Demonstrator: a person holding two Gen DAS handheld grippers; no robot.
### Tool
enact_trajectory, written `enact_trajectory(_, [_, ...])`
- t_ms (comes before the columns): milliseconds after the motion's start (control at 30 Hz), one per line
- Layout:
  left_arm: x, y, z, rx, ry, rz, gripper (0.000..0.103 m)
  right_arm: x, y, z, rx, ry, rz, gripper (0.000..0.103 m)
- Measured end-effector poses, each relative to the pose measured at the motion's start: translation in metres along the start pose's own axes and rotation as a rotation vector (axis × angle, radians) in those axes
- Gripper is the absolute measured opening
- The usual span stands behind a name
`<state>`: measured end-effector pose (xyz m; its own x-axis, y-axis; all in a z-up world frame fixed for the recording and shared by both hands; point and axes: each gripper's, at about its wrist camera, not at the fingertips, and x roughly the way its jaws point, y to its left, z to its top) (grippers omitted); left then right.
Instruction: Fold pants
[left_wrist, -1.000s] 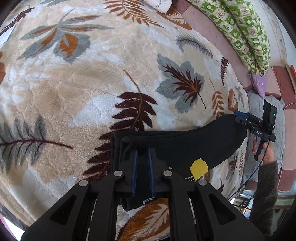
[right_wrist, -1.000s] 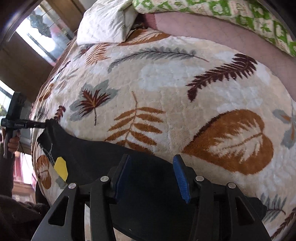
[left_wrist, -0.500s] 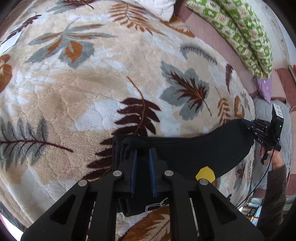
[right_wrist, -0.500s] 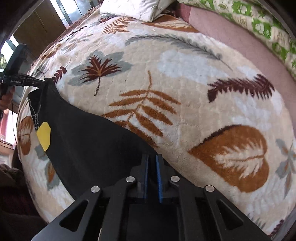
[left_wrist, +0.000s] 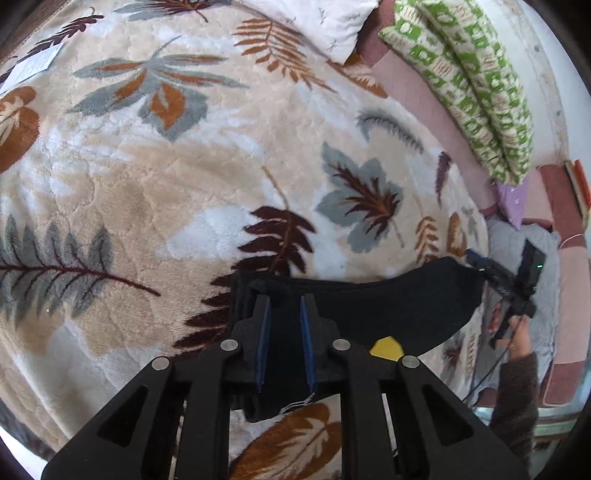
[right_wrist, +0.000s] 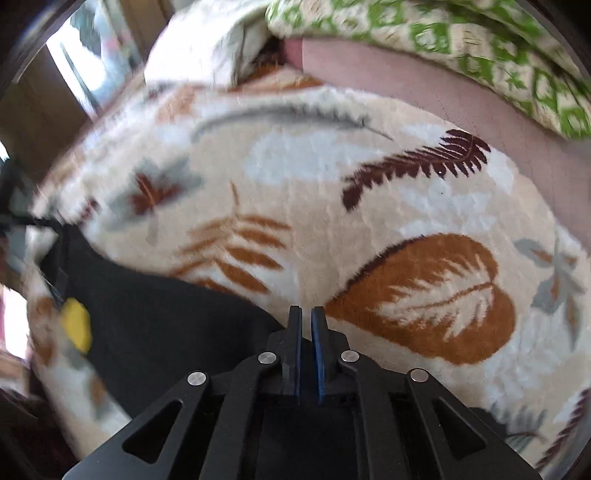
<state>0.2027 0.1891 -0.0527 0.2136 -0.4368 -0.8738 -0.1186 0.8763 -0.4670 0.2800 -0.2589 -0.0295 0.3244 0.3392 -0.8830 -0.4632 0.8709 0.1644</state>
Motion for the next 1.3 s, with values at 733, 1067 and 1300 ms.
enact_trajectory(733, [0.024,-0.017,-0.019,0.250,0.143,0.163,0.041,0.038,0.031,-0.006,-0.176,0.172,-0.058,0.065])
enact_trajectory(1067, [0.025,-0.030,-0.026,0.255,0.052,0.167,0.011,0.040,0.060,-0.007,-0.337,0.174,-0.070,0.009])
enact_trajectory(1300, [0.022,-0.061,-0.036,0.388,-0.094,0.373,0.011,0.023,0.051,0.000,-0.300,0.098,-0.107,0.005])
